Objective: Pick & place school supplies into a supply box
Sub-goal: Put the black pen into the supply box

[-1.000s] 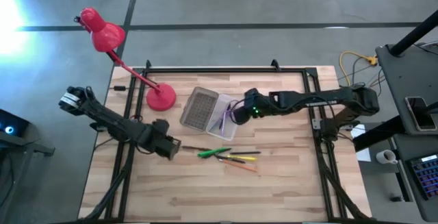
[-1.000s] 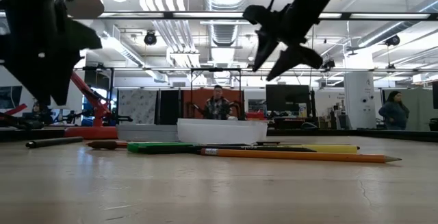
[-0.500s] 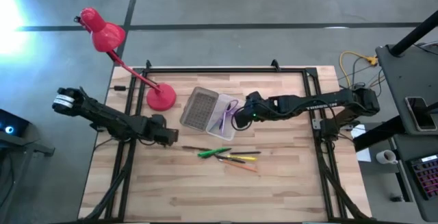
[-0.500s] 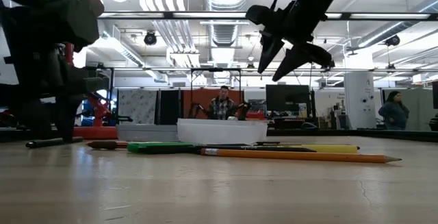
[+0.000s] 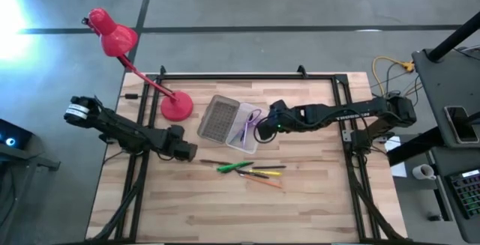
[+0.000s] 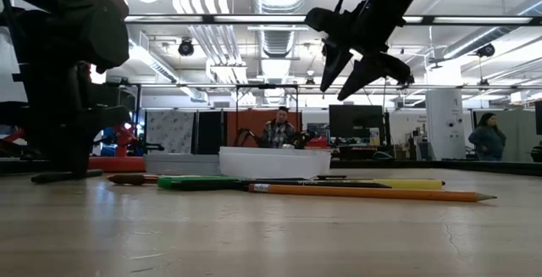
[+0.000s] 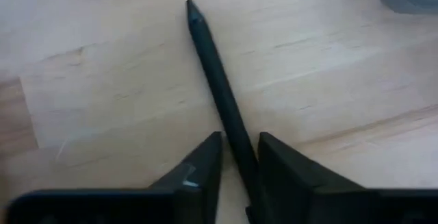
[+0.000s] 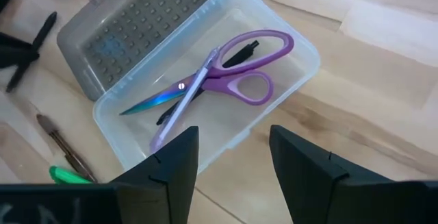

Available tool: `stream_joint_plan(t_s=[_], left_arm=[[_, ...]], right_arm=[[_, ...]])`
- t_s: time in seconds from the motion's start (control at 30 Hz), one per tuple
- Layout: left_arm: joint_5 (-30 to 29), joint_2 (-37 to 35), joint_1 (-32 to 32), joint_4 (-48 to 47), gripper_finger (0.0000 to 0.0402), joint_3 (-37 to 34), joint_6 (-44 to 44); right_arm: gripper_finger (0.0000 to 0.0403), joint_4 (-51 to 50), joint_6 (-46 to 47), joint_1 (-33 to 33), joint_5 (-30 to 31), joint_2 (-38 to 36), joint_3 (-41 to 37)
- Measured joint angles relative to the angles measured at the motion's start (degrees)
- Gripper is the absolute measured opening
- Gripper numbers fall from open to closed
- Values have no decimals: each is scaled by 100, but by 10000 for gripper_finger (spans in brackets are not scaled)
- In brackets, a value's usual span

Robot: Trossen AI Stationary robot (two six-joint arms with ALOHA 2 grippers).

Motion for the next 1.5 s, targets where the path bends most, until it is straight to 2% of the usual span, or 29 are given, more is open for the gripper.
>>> stream_joint_plan(t_s=[0.1, 0.2, 0.33, 0.43, 0.53, 0.67, 0.77, 0.9, 1.07, 1.17, 1.3, 1.4, 1.5], left_arm=[[-10, -84, 13, 86, 19, -2, 40], [59, -151, 24, 49, 16, 128, 43], [54, -376, 17, 195, 13, 700, 147], [-446, -661, -27, 869, 12, 1396, 942], [-592, -584, 91, 1618, 12, 1908, 1898], [-660, -241, 393, 1524, 12, 2702, 2337], [-671, 183, 651, 1227, 12, 3077, 2612], [-404, 674, 850, 1271, 12, 3639, 3224], [-379, 1195, 870, 1238, 12, 4315, 3666], [-432, 1235, 790, 1096, 12, 4588, 3729], [-616, 1117, 600, 652, 12, 4590, 3600], [-817, 854, 375, 306, 12, 4519, 3220], [-1028, 613, 77, 249, 12, 4386, 2800]], right_arm=[[171, -16, -174, 23, -83, -26, -5], [171, -173, -125, 240, -70, -231, -1], [171, -875, 179, 648, 548, -602, 59], [171, -1505, 453, 802, 941, -954, 68], [167, -2050, 723, 881, 1209, -1319, 66], [153, -2486, 931, 927, 1548, -1734, 65], [142, -2703, 1113, 922, 1515, -1899, 31], [128, -3274, 1520, 942, 1252, -1916, -26], [116, -4071, 1977, 940, 459, -1895, -402], [108, -3577, 1747, 940, 61, -1892, -977], [80, -1822, 1354, 862, -193, -1695, -1727], [54, -746, 989, 645, -217, -1264, -2004], [39, -566, 699, 297, -225, -654, -2036]])
